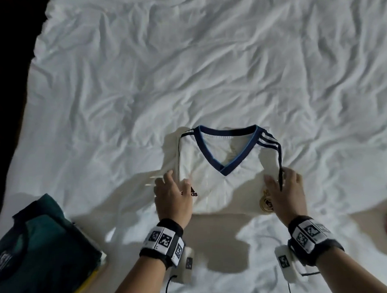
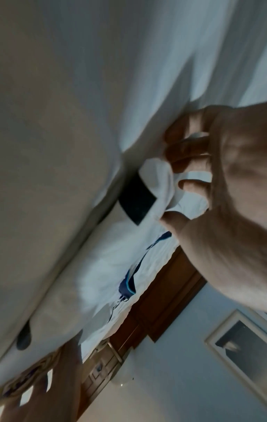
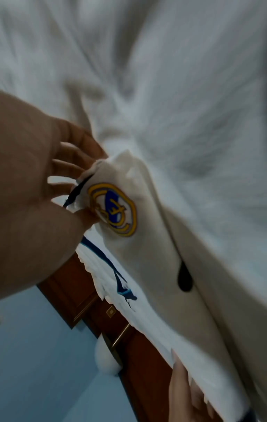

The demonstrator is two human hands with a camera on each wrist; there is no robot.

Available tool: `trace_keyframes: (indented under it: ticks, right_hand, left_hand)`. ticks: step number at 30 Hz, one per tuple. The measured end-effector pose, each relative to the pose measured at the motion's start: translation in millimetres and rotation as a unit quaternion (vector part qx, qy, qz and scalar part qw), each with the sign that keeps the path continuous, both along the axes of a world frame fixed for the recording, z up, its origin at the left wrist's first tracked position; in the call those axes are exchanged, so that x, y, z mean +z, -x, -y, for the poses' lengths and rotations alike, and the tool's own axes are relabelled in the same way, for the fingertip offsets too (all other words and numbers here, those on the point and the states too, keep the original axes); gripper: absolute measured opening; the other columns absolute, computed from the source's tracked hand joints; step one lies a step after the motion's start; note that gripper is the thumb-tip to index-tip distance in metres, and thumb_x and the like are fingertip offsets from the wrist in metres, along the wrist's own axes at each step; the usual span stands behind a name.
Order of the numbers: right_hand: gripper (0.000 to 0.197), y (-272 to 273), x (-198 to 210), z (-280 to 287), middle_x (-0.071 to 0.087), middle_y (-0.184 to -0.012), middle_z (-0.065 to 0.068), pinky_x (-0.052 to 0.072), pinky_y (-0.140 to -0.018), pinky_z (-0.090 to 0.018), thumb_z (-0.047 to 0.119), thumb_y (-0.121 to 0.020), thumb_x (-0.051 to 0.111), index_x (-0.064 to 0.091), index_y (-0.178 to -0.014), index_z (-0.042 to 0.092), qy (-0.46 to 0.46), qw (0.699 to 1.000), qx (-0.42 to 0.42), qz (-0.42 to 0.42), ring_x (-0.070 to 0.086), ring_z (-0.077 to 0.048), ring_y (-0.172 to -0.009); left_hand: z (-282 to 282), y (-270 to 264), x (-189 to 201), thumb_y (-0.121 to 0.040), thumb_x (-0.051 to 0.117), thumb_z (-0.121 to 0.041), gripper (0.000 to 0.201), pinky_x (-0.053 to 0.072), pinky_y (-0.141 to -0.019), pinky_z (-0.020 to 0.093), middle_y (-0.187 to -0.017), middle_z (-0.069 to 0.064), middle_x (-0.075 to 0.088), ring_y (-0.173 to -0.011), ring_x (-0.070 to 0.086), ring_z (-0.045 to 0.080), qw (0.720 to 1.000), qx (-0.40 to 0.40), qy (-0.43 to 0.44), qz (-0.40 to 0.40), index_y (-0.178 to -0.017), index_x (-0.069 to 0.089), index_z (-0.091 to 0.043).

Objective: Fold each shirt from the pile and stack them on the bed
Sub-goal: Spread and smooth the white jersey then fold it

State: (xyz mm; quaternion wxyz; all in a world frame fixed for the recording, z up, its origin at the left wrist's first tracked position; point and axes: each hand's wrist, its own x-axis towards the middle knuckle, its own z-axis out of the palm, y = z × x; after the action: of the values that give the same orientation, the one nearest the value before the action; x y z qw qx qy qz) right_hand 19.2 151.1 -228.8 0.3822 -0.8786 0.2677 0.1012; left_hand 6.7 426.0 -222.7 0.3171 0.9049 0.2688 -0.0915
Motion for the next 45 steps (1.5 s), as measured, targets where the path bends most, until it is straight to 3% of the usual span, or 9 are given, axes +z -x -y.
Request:
trace_keyframes:
  ticks: [7,13,18,22,25,29,37,42,45]
  right_hand:
    - [0.029,30.3,-3.6,-8.3,0.053,-0.116,-0.001,0.050,-0.092,-0.044,0.036,-0.093,0.069,0.063,-0.115,0.018,-0.009,0.998,-0.044,0.045,0.057,-0.026,-0.106]
    - [0.016,23.3,-4.3,-10.3,0.060,-0.099,-0.004,0.042,-0.086,-0.035,0.032,-0.099,0.062,0.065,-0.094,0.017,-0.021,0.995,-0.087,0.053,0.058,-0.028,-0.099]
    - [0.019,17.9,7.2,-12.6,0.057,-0.082,0.010,0.039,-0.076,-0.032,0.033,-0.105,0.053,0.056,-0.097,0.016,-0.051,0.988,-0.130,0.060,0.056,-0.026,-0.087]
    - [0.025,20.0,6.0,-14.8,0.065,-0.091,0.005,0.030,-0.097,-0.038,0.048,-0.102,0.050,0.056,-0.103,0.024,-0.032,0.992,-0.124,0.015,0.057,-0.020,-0.094]
    - [0.028,23.9,0.0,-13.1,0.066,-0.096,0.003,0.018,-0.091,-0.034,0.054,-0.098,0.051,0.058,-0.092,0.028,-0.025,0.996,-0.087,0.012,0.056,-0.017,-0.097]
    - [0.047,26.1,-0.6,-7.3,0.055,-0.077,-0.010,0.015,-0.079,-0.033,0.054,-0.093,0.042,0.044,-0.070,0.013,0.004,0.998,-0.067,0.019,0.049,-0.029,-0.083]
    - [0.039,36.3,-4.8,0.7,0.061,-0.072,0.004,0.015,-0.082,-0.032,0.043,-0.105,0.049,0.056,-0.078,0.014,0.018,0.998,-0.062,-0.004,0.057,-0.025,-0.083]
    - [0.038,16.0,1.3,2.5,0.069,-0.092,0.006,0.013,-0.088,-0.030,0.059,-0.099,0.046,0.067,-0.098,0.028,-0.024,0.996,-0.088,0.004,0.052,-0.019,-0.103]
    - [0.033,-15.1,6.5,2.8,0.065,-0.087,0.013,0.010,-0.082,-0.024,0.057,-0.099,0.051,0.066,-0.101,0.027,-0.032,0.993,-0.107,0.030,0.054,-0.018,-0.101]
  left_hand:
    - [14.1,20.1,0.5,-0.090,0.072,-0.035,0.025,0.051,-0.073,0.046,-0.096,0.011,0.064,-0.092,0.059,0.036,0.998,-0.002,-0.055,0.036,-0.094,0.069,-0.010]
    - [15.7,11.6,3.8,-0.090,0.075,-0.021,0.026,0.033,-0.060,0.034,-0.078,0.010,0.063,-0.078,0.057,0.037,0.993,0.034,-0.064,0.096,-0.067,0.070,-0.010]
    - [11.8,11.4,9.8,-0.092,0.075,-0.020,0.024,0.043,-0.062,0.030,-0.062,-0.002,0.064,-0.063,0.057,0.018,0.975,0.116,0.091,0.163,-0.069,0.072,-0.013]
    - [-0.4,15.4,-6.4,-0.094,0.072,-0.028,0.028,0.053,-0.071,0.037,-0.061,-0.005,0.066,-0.065,0.061,0.019,0.957,0.207,0.189,0.069,-0.067,0.069,-0.022]
    - [-4.8,20.3,-8.4,-0.095,0.070,-0.036,0.032,0.052,-0.072,0.036,-0.065,-0.004,0.069,-0.070,0.064,0.019,0.965,0.171,0.190,0.056,-0.068,0.067,-0.020]
    - [-8.4,23.3,-11.4,-0.089,0.066,-0.042,0.035,0.042,-0.062,0.035,-0.056,-0.009,0.056,-0.059,0.048,0.017,0.961,0.156,0.204,0.098,-0.066,0.059,-0.016]
    - [-12.2,15.4,-15.2,-0.095,0.071,-0.022,0.017,0.046,-0.070,0.029,-0.075,-0.002,0.068,-0.070,0.061,0.014,0.975,0.125,0.169,0.075,-0.079,0.068,-0.015]
    - [-12.6,-2.8,2.5,-0.097,0.067,-0.034,0.028,0.042,-0.061,0.026,-0.073,-0.002,0.064,-0.067,0.056,0.013,0.980,0.111,0.146,0.071,-0.081,0.066,-0.010]
    - [-16.0,-30.9,5.4,-0.099,0.063,-0.039,0.032,0.040,-0.062,0.029,-0.072,-0.005,0.060,-0.068,0.053,0.015,0.988,0.058,0.133,0.057,-0.080,0.063,-0.013]
